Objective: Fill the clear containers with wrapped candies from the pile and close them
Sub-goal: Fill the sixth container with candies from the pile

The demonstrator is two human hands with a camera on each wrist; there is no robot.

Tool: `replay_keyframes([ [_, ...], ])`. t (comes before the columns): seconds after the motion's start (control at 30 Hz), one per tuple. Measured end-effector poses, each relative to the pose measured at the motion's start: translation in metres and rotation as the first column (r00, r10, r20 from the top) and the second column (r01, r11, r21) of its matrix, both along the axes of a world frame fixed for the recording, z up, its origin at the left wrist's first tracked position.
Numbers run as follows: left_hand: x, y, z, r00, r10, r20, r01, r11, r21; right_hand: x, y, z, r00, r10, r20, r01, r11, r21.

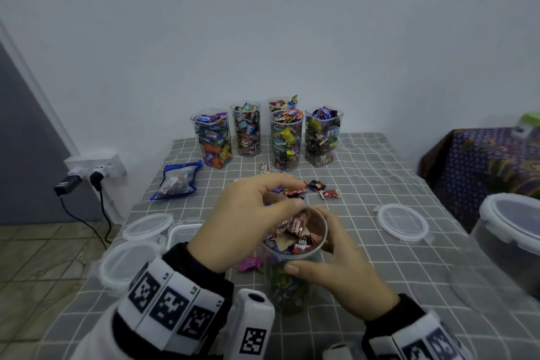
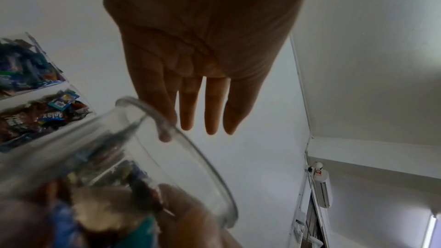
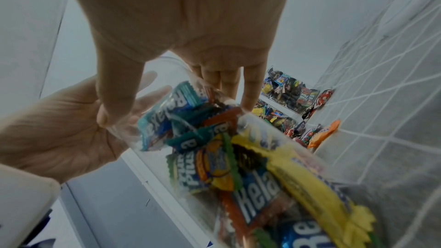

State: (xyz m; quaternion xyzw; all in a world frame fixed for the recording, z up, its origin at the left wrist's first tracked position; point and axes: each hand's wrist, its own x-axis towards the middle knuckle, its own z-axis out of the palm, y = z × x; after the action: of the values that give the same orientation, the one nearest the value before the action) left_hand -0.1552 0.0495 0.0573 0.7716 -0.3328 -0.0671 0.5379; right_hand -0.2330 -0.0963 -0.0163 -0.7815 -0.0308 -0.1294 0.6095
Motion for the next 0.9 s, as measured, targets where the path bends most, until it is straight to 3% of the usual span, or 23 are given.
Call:
replay_keyframes([
  [0.17,0.0,0.0,0.004,0.984,0.06,0.168,-0.082,0.989,0.122,0.0,0.0,0.0,1.0,0.0,-0.015,0.0,1.0,-0.021],
  [0.27,-0.003,-0.007,0.005,0.972,-0.056,0.229,-0.024,0.942,0.335,0.0,0.0,0.0,1.0,0.0,-0.007,0.0,1.0,-0.01],
  [0.33,-0.006,-0.011,0.003,0.968,-0.131,0.212,0.04,0.92,0.39,-0.001,0.001,0.0,1.0,0.006,-0.002,-0.006,1.0,-0.007],
  [0.4,-0.007,-0.011,0.002,0.983,-0.129,0.133,0.09,0.959,0.27,-0.001,0.001,0.001,1.0,0.008,-0.011,-0.008,1.0,-0.028],
  [0.5,-0.001,-0.006,0.003,0.996,-0.009,0.087,0.005,0.999,0.041,-0.001,-0.004,0.004,0.996,0.019,-0.091,-0.027,0.996,-0.091],
  [0.57,0.008,0.0,0.001,0.994,0.091,0.06,-0.088,0.995,-0.052,-0.004,-0.012,0.006,0.984,0.052,-0.169,-0.09,0.969,-0.229],
  [0.63,0.018,0.009,-0.005,0.984,0.177,0.023,-0.175,0.982,-0.068,-0.006,-0.022,0.007,0.971,0.069,-0.231,-0.168,0.88,-0.443],
  [0.7,0.028,0.016,-0.014,0.976,0.217,0.038,-0.218,0.976,0.026,-0.007,-0.033,0.01,0.95,0.052,-0.308,-0.236,0.764,-0.6],
  [0.77,0.035,0.019,-0.025,0.978,0.19,0.091,-0.205,0.955,0.212,-0.003,-0.04,0.012,0.925,-0.026,-0.38,-0.269,0.662,-0.7],
  [0.9,0.047,0.013,-0.053,0.968,0.005,0.251,-0.158,0.788,0.595,0.016,-0.053,0.01,0.909,-0.135,-0.394,-0.265,0.541,-0.798],
])
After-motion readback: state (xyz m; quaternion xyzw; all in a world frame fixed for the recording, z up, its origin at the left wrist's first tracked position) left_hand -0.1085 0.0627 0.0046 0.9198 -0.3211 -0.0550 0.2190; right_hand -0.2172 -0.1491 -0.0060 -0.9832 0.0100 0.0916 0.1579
